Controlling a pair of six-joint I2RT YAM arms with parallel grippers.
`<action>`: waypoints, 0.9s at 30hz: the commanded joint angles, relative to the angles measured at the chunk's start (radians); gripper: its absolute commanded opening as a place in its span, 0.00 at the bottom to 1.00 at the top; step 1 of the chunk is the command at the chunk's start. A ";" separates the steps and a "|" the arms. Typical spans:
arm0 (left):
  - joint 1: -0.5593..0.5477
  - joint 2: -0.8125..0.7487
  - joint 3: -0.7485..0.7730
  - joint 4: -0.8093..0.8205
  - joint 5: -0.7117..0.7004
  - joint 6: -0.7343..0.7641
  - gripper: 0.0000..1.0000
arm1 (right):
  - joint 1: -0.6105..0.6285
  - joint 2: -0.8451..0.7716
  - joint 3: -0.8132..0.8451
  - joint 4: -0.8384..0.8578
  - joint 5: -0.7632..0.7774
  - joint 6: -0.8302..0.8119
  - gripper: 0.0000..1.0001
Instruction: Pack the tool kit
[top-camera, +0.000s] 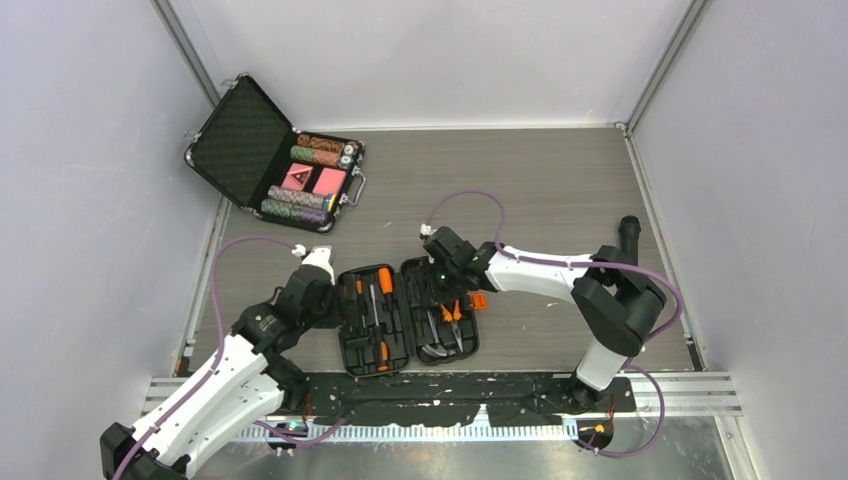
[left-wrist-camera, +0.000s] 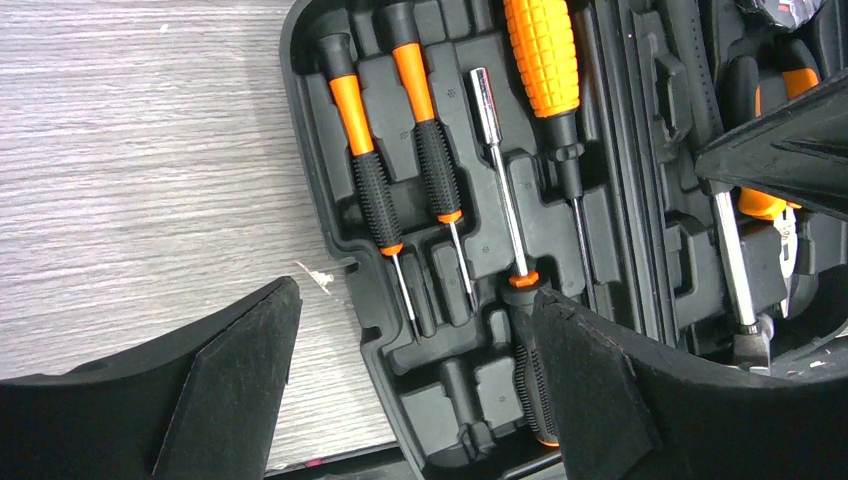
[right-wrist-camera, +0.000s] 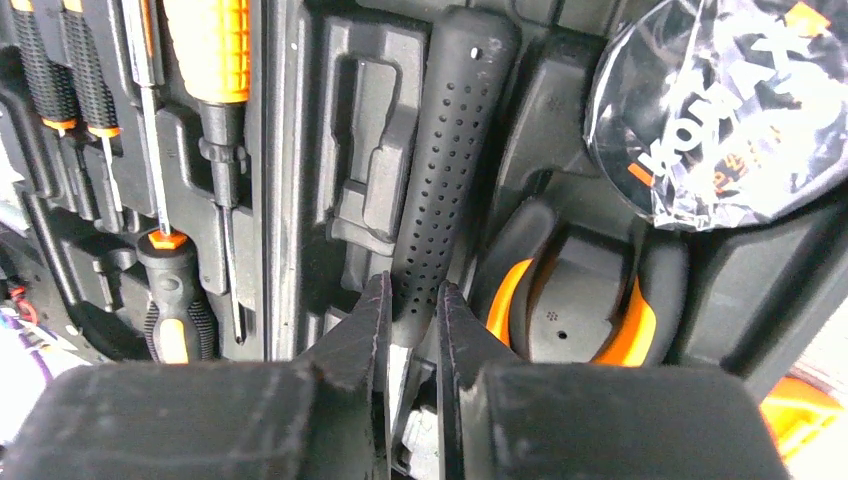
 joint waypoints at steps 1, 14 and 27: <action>0.005 0.005 -0.007 0.038 0.004 -0.009 0.86 | 0.046 -0.028 0.068 -0.086 0.073 -0.043 0.07; 0.006 0.023 -0.010 0.040 -0.003 -0.009 0.86 | 0.162 0.023 0.193 -0.306 0.453 -0.074 0.05; 0.006 -0.011 0.000 0.008 -0.017 -0.006 0.87 | 0.177 -0.211 0.172 -0.289 0.296 -0.150 0.46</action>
